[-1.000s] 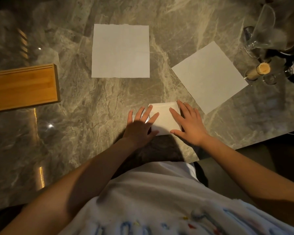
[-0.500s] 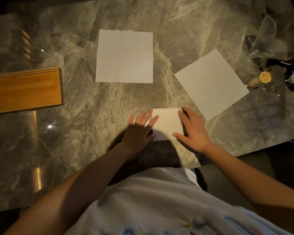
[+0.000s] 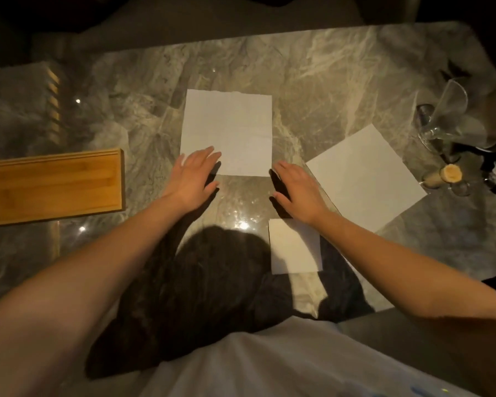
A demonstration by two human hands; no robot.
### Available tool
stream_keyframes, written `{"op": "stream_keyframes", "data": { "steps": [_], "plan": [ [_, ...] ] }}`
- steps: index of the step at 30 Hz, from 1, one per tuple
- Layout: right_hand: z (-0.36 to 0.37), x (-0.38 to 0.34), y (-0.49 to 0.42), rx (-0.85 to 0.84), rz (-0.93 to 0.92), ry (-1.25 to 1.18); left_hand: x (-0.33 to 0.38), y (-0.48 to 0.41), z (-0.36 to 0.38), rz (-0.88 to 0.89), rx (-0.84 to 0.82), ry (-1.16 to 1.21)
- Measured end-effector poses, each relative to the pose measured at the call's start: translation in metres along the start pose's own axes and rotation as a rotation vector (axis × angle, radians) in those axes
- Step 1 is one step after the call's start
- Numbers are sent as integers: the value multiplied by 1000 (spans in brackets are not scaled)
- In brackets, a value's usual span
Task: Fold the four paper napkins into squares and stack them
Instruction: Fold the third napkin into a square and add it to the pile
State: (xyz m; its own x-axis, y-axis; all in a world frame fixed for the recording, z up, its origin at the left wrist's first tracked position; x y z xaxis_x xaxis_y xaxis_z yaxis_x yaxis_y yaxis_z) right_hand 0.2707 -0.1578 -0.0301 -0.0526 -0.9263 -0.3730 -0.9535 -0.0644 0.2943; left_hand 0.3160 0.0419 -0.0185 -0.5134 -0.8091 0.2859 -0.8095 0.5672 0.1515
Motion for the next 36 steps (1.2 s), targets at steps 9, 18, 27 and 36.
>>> {"op": "stream_keyframes", "data": {
  "steps": [9,18,27,36],
  "plan": [
    [14,-13,-50,-67,28,129,-56,2,29,-195,-128,42],
    [20,-22,-38,-26,-42,91,-61,37,24,-173,37,60],
    [32,-44,-5,-27,-144,66,-51,93,24,-178,124,-31],
    [38,-53,-2,-62,-82,-80,-41,127,23,-172,276,65]
  ]
}}
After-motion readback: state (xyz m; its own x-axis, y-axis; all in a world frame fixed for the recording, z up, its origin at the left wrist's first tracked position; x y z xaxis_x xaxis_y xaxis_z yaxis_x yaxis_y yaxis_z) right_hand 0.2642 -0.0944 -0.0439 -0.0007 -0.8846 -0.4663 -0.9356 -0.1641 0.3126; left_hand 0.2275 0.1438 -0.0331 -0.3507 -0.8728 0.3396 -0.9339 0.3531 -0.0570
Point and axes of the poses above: each hand's wrist, its own y-axis away from the middle knuckle, its own z-axis out of the palm, x = y × z, the point moved 10 cm from there along -y, towards the middle knuckle, and after that the axes turned 10 degrees about z, right-handed, at the moved point
